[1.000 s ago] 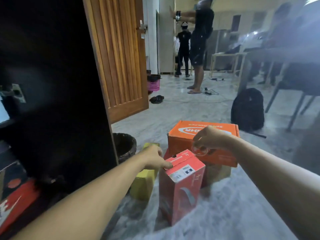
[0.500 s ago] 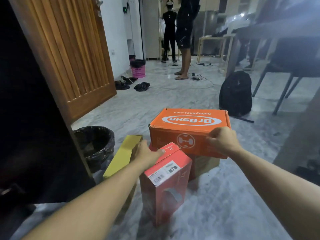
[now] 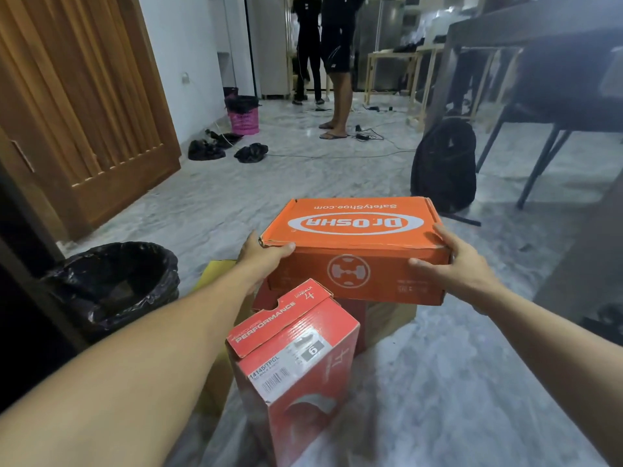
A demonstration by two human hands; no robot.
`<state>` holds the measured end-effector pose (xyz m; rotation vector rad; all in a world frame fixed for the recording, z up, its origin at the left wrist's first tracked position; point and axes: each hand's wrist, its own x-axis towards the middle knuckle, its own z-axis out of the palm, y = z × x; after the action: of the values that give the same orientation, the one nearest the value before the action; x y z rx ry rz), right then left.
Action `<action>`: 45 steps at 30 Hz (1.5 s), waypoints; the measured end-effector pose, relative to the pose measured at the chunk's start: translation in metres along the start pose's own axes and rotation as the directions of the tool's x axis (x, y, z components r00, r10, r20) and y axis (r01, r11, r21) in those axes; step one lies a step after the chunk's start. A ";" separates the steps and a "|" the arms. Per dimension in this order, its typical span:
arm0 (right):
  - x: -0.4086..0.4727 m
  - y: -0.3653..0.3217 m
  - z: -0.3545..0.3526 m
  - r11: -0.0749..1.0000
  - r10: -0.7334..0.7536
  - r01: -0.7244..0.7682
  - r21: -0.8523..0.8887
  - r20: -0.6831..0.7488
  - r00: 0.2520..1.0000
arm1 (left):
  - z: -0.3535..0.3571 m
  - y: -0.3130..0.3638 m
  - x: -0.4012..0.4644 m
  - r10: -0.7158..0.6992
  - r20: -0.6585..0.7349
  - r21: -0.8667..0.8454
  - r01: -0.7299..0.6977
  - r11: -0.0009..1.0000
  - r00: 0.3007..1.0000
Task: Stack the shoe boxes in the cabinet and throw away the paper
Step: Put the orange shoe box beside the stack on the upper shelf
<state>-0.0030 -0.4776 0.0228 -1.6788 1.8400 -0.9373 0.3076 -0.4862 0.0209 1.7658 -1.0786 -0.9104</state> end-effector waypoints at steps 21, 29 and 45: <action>-0.048 -0.090 -0.081 0.959 -0.177 0.198 0.202 -0.116 0.977 | -0.090 0.089 -0.091 0.084 -0.229 -0.206 -0.133 0.970 0.970; -0.125 -0.133 -0.111 0.935 -0.173 0.210 0.285 -0.148 0.974 | -0.160 0.094 -0.188 0.085 -0.280 -0.261 -0.161 0.952 0.956; -0.257 -0.194 -0.105 0.979 -0.194 0.177 0.099 0.200 0.960 | -0.256 0.028 -0.361 -0.047 -0.276 -0.086 0.024 0.996 0.960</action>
<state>0.0824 -0.2100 0.2113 -1.8483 1.5100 -0.8594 0.3947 -0.0874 0.1942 1.7870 -0.8195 -0.6918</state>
